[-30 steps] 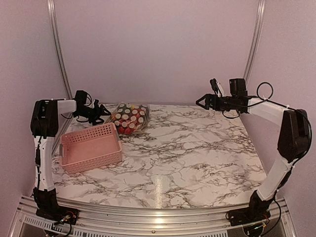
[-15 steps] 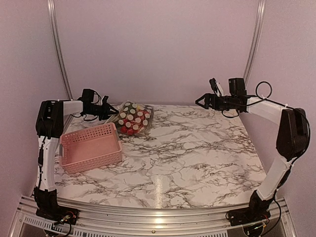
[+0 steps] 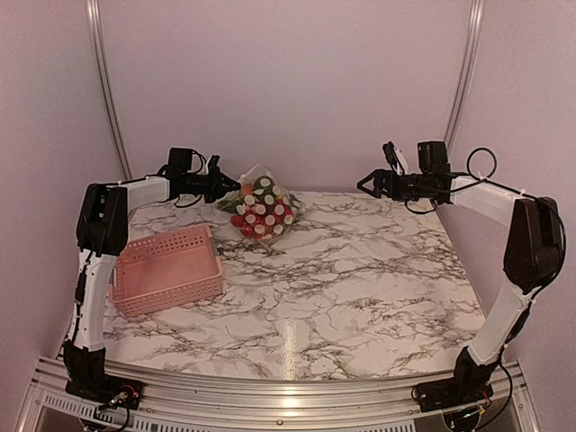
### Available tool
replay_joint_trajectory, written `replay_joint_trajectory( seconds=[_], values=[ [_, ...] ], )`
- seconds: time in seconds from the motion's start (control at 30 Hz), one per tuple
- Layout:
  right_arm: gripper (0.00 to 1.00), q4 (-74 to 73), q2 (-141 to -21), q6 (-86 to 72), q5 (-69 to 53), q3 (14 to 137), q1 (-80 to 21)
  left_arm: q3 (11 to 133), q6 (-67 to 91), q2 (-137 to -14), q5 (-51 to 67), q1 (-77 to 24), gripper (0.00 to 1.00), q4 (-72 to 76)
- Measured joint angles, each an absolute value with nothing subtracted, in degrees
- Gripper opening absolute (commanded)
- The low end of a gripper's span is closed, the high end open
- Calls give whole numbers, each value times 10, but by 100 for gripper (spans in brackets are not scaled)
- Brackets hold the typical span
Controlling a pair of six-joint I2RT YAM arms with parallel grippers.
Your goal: Open the zip-top bag and remove the fake food
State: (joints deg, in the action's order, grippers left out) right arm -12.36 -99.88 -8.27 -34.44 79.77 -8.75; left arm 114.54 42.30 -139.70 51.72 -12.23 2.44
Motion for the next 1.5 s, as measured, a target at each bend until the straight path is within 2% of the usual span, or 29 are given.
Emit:
replay_joint_trajectory(
  seconds=[0.33,0.57,0.73,1.0,1.1,1.23,1.5],
  values=[
    [99,-131,-987,-71,-344,798,-88,1167,430,-1362,508,-219,0,42],
    [99,-135,-935,-58,-345,797,-88,1207,297,-1324,470,-301,0,-111],
    [97,-125,-853,-57,-346,778,-90,1200,166,-1278,440,-346,0,-228],
    [93,-156,-711,-28,-322,716,-153,1063,-95,-1134,375,-421,0,-351],
    [87,-182,-666,-22,-309,694,-171,1018,-156,-1094,353,-451,0,-366],
    [83,-207,-609,-17,-295,672,-178,981,-219,-1057,282,-496,0,-358],
    [82,-259,-549,0,-305,624,-184,910,-280,-1021,118,-611,0,-276]
  ],
)
